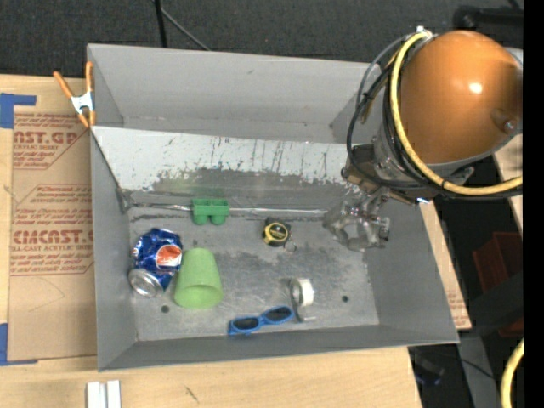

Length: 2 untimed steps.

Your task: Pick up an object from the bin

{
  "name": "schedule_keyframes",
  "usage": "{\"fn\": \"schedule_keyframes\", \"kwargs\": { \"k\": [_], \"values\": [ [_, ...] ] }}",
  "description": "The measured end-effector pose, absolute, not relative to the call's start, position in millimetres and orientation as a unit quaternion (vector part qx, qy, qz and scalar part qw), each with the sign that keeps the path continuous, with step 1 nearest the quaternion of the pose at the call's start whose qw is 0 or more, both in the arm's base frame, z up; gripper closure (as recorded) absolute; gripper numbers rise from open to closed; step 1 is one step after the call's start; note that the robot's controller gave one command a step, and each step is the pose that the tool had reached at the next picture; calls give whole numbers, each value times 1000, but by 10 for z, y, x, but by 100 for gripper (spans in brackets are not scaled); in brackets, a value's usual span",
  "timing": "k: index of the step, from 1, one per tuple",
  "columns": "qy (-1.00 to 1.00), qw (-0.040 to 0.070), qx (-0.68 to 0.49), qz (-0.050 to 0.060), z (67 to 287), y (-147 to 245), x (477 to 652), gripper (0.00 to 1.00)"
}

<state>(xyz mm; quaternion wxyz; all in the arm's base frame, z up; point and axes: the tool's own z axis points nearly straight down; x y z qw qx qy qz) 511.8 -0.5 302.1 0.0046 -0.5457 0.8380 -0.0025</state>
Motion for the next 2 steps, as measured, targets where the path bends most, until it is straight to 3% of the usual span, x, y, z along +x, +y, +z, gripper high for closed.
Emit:
{"fn": "schedule_keyframes", "kwargs": {
  "k": [1, 2],
  "values": [
    [799, 1, -601, 1, 2626, -596, 5514, 100],
    [792, -2, -611, 4, 2035, -747, 5064, 100]
  ]
}}
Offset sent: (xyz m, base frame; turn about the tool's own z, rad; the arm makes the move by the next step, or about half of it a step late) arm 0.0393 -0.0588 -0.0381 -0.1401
